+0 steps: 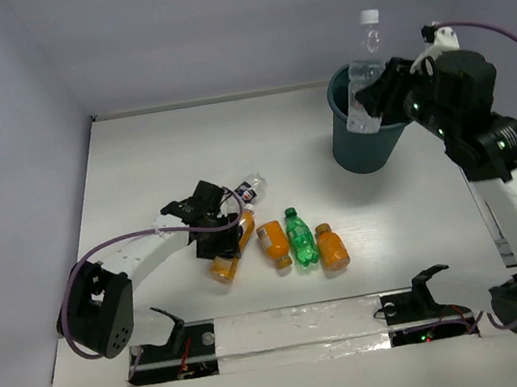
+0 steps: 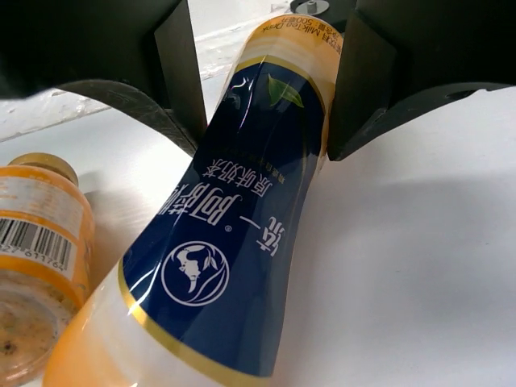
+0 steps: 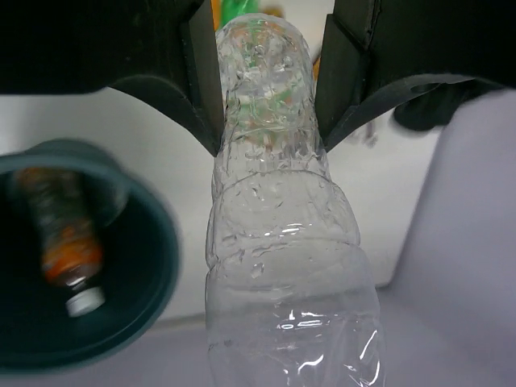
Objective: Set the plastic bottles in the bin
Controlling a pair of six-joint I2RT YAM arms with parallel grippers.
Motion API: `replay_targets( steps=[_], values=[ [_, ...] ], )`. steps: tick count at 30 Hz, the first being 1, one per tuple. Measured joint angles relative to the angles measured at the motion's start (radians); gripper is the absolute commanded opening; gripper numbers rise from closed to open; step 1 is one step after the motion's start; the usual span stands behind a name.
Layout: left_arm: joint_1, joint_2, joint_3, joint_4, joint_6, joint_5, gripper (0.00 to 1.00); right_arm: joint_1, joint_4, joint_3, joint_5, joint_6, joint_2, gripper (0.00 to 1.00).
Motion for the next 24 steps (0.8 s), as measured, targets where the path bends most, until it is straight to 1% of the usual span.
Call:
replay_targets(
  steps=[4,8,10,12,14,15,16,17,18,19,21,22,24],
  values=[
    [0.000,-0.047,-0.012,-0.003,-0.002,-0.002,0.43,-0.090,0.100,0.031,0.142,-0.055,0.138,0.34],
    [0.000,-0.136,-0.018,-0.018,-0.015,0.005,0.42,-0.205,0.179,0.018,0.212,-0.073,0.285,0.34],
    [0.000,-0.189,-0.016,-0.026,-0.027,0.016,0.42,-0.241,0.194,0.015,0.245,-0.084,0.346,0.35],
    [0.001,-0.237,-0.005,-0.046,-0.040,0.033,0.42,-0.257,0.216,0.015,0.278,-0.097,0.398,0.35],
    [0.001,-0.275,0.029,-0.074,-0.054,0.052,0.42,-0.261,0.232,0.015,0.298,-0.108,0.434,0.39],
    [0.001,-0.290,0.053,-0.087,-0.059,0.060,0.42,-0.261,0.237,0.015,0.306,-0.113,0.449,0.42],
    [0.001,-0.302,0.087,-0.101,-0.066,0.068,0.43,-0.261,0.240,0.015,0.312,-0.114,0.460,0.50],
    [0.001,-0.313,0.121,-0.104,-0.073,0.076,0.43,-0.261,0.240,0.014,0.314,-0.114,0.470,0.54],
    [0.001,-0.322,0.154,-0.108,-0.080,0.085,0.43,-0.261,0.244,0.010,0.314,-0.113,0.474,0.61],
    [0.002,-0.328,0.192,-0.111,-0.087,0.095,0.43,-0.261,0.249,0.001,0.312,-0.111,0.474,0.73],
    [0.002,-0.336,0.262,-0.108,-0.102,0.116,0.43,-0.261,0.252,-0.011,0.307,-0.106,0.471,0.83],
    [0.002,-0.335,0.300,-0.107,-0.110,0.128,0.43,-0.261,0.253,-0.014,0.302,-0.105,0.468,0.90],
    [0.002,-0.328,0.371,-0.095,-0.122,0.150,0.43,-0.261,0.252,-0.016,0.289,-0.097,0.455,0.94]
  ],
)
